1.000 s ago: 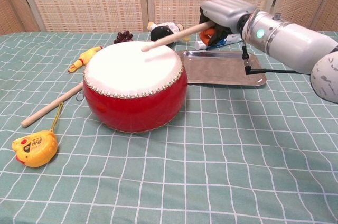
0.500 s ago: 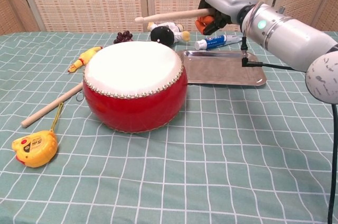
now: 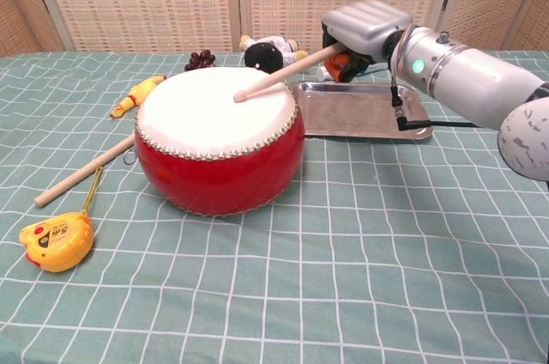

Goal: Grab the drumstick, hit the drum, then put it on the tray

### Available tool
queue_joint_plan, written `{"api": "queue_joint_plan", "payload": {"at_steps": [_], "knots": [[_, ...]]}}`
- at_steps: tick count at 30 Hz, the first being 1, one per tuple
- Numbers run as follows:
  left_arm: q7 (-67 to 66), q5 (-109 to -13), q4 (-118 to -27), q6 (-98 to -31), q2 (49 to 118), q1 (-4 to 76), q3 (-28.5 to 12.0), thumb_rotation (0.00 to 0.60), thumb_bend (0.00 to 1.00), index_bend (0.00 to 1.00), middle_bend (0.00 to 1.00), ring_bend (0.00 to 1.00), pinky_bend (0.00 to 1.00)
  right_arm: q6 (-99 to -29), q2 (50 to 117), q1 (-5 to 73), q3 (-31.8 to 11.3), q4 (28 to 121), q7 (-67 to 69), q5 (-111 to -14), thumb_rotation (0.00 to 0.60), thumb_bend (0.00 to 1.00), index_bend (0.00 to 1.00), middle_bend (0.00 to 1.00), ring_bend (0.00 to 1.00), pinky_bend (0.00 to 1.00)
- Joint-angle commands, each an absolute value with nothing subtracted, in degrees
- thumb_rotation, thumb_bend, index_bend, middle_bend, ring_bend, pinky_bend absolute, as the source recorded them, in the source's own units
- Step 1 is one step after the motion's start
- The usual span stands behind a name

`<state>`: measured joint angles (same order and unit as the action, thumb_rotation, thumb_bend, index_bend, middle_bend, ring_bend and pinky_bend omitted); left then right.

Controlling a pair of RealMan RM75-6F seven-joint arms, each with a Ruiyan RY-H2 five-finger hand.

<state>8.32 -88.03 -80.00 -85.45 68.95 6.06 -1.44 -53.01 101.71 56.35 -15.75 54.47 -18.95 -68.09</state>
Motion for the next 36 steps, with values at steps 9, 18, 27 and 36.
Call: {"api": "queue_joint_plan", "payload": {"at_steps": [9, 18, 27, 36], "knots": [[8.1, -88.2, -80.1, -85.3, 69.0, 6.3, -1.5, 0.6, 0.35, 0.03, 0.0, 0.0, 0.02, -55.9, 102.2, 55.5, -17.6, 53.3, -7.0, -70.6, 0.6, 0.61, 1.0, 1.0, 1.0, 1.0], [8.0, -87.8, -80.1, -85.0, 69.1, 6.3, -1.4, 0.6, 0.35, 0.03, 0.0, 0.0, 0.02, -51.9, 102.7, 56.5, -14.3, 51.6, -19.5, -70.1, 0.6, 0.61, 1.0, 1.0, 1.0, 1.0], [8.2, -87.8, -79.8, -85.1, 69.1, 6.4, -1.6, 0.6, 0.35, 0.03, 0.0, 0.0, 0.02, -58.0, 102.2, 54.6, -20.1, 53.3, -5.4, -69.5, 0.6, 0.61, 1.0, 1.0, 1.0, 1.0], [7.3, -88.3, -80.6, -85.0, 69.1, 6.7, -1.5, 0.6, 0.35, 0.03, 0.0, 0.0, 0.02, -47.1, 101.1, 52.3, -21.7, 49.4, -7.2, -58.3, 0.6, 0.61, 1.0, 1.0, 1.0, 1.0]]}}
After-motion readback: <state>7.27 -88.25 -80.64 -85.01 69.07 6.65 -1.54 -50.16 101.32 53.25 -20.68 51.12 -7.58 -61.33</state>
